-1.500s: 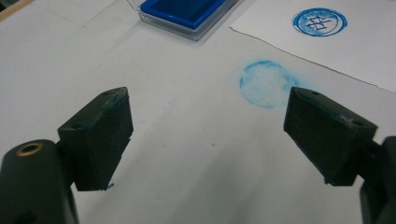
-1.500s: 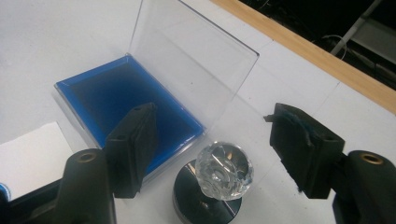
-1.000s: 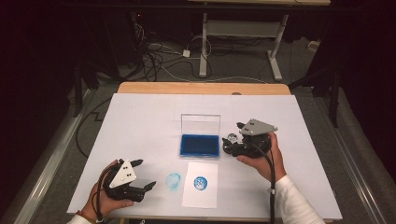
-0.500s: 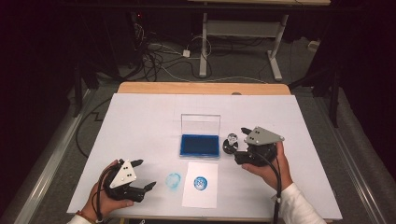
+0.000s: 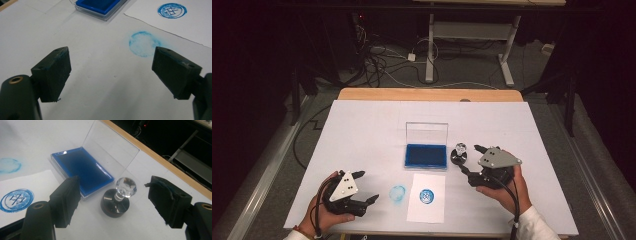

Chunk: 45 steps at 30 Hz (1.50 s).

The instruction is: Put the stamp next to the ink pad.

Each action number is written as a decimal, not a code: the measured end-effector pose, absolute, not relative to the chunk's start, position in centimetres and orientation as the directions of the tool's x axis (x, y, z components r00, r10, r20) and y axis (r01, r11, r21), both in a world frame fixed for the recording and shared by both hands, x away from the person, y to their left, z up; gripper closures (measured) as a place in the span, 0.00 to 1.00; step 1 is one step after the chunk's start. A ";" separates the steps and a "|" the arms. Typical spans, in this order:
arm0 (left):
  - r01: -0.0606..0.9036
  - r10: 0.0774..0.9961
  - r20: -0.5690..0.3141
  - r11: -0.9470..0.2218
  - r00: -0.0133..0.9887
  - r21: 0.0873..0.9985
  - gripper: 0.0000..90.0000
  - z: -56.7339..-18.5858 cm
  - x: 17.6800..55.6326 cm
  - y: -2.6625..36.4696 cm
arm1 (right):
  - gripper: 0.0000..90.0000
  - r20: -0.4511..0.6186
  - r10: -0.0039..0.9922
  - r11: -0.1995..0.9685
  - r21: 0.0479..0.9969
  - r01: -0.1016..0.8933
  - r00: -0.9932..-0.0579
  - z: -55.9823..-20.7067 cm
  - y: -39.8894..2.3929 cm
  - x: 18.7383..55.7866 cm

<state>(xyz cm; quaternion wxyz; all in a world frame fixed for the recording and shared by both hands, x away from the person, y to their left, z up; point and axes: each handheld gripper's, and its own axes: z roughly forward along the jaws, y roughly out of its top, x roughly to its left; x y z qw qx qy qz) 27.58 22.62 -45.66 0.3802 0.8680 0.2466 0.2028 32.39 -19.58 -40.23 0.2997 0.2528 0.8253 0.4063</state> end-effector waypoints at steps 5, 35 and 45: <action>0.274 0.583 0.164 -0.587 0.796 0.761 0.17 -45.6 27.6 22.6 | 0.28 -0.292 0.660 0.542 0.823 0.170 -0.692 -40.6 -20.2 31.6; 0.268 0.590 0.167 -0.578 0.790 0.771 0.17 -45.5 28.3 22.5 | 0.23 -0.259 0.710 0.504 0.836 0.216 -0.654 -43.8 -24.3 28.8; 0.255 0.617 0.185 -0.554 0.765 0.793 0.17 -44.9 28.0 22.7 | 0.18 -0.239 0.754 0.482 0.834 0.268 -0.612 -45.1 -25.8 27.7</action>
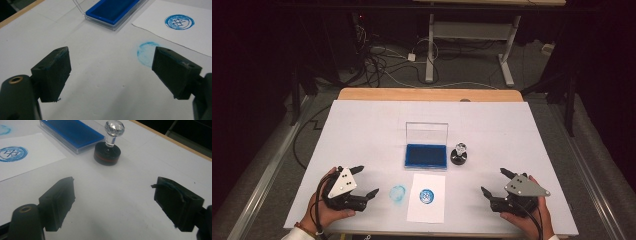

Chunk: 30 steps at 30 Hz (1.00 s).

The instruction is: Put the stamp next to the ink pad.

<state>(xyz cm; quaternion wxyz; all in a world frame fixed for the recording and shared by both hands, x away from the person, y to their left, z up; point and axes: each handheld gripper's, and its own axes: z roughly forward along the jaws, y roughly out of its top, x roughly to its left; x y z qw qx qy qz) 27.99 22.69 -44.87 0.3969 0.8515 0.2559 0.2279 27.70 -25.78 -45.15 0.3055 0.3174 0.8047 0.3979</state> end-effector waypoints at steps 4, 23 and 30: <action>0.242 0.617 0.202 -0.558 0.761 0.794 0.17 -44.7 27.8 22.7 | 0.18 -0.239 0.760 0.483 0.830 0.278 -0.605 -45.5 -26.3 27.2; 0.244 0.604 0.198 -0.569 0.772 0.786 0.17 -44.9 27.6 22.5 | 0.18 -0.254 0.754 0.482 0.840 0.248 -0.605 -45.1 -25.8 26.9; 0.238 0.602 0.207 -0.574 0.772 0.784 0.17 -45.0 27.7 22.5 | 0.18 -0.256 0.755 0.478 0.846 0.238 -0.604 -44.9 -25.8 26.9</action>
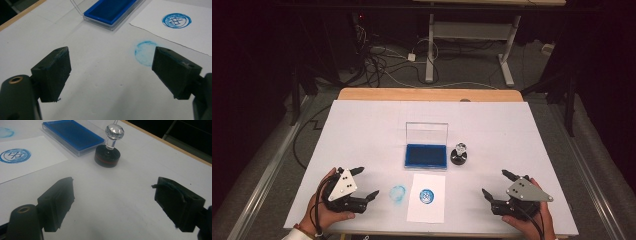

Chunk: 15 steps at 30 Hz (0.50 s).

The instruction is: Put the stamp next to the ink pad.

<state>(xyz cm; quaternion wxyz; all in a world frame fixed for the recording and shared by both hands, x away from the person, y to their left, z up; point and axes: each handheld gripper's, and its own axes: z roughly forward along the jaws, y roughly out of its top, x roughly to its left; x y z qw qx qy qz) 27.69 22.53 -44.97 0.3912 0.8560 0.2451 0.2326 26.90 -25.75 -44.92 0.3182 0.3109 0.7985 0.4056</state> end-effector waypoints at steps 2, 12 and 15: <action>0.238 0.601 0.205 -0.574 0.773 0.784 0.17 -45.0 27.7 22.5 | 0.18 -0.256 0.755 0.478 0.845 0.239 -0.603 -44.9 -25.7 26.9; 0.252 0.597 0.192 -0.578 0.779 0.776 0.17 -45.1 27.9 22.4 | 0.18 -0.256 0.753 0.480 0.844 0.239 -0.606 -45.0 -25.7 27.0; 0.255 0.598 0.190 -0.578 0.779 0.775 0.17 -45.2 28.0 22.3 | 0.18 -0.249 0.755 0.477 0.843 0.248 -0.607 -45.0 -25.7 27.1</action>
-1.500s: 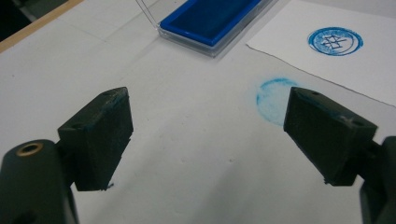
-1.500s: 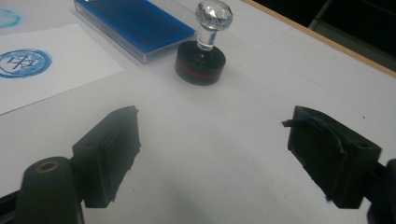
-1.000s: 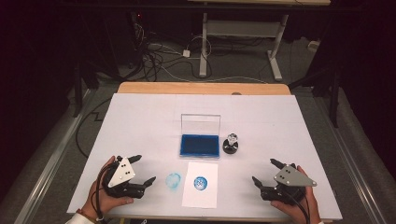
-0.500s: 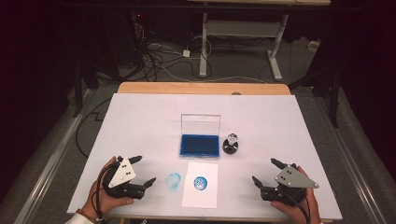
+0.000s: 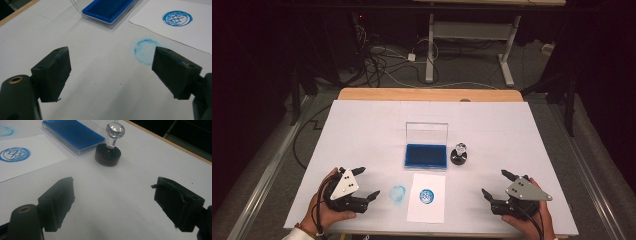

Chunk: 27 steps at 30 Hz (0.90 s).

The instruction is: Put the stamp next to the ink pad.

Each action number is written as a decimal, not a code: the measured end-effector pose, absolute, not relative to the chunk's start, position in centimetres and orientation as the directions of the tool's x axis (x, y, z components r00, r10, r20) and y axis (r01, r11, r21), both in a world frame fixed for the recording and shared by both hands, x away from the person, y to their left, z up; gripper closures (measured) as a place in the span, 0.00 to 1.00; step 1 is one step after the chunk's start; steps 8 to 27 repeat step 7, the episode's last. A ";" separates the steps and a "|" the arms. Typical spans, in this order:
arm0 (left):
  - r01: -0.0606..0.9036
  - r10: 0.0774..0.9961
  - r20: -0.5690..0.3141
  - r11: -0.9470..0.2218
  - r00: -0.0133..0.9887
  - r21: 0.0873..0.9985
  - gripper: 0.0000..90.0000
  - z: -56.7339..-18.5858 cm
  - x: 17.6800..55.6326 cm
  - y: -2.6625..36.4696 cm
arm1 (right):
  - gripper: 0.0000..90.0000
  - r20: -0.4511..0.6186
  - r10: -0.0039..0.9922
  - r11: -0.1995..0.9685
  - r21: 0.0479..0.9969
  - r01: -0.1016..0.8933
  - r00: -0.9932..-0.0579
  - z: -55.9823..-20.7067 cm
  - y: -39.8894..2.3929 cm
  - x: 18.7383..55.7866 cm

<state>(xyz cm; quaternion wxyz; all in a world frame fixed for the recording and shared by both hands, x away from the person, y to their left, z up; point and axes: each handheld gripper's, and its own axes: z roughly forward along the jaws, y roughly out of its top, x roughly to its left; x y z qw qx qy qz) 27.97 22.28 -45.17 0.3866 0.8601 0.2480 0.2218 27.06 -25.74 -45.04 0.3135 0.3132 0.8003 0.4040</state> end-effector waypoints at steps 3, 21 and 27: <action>0.257 0.599 0.191 -0.580 0.778 0.773 0.17 -45.1 28.0 22.3 | 0.18 -0.248 0.755 0.475 0.845 0.246 -0.607 -45.0 -25.8 27.1; 0.265 0.608 0.189 -0.577 0.771 0.773 0.17 -45.1 28.1 22.5 | 0.19 -0.246 0.751 0.478 0.843 0.247 -0.613 -45.1 -25.8 27.3; 0.265 0.608 0.189 -0.577 0.771 0.773 0.17 -45.1 28.1 22.5 | 0.19 -0.246 0.751 0.478 0.843 0.247 -0.613 -45.1 -25.8 27.3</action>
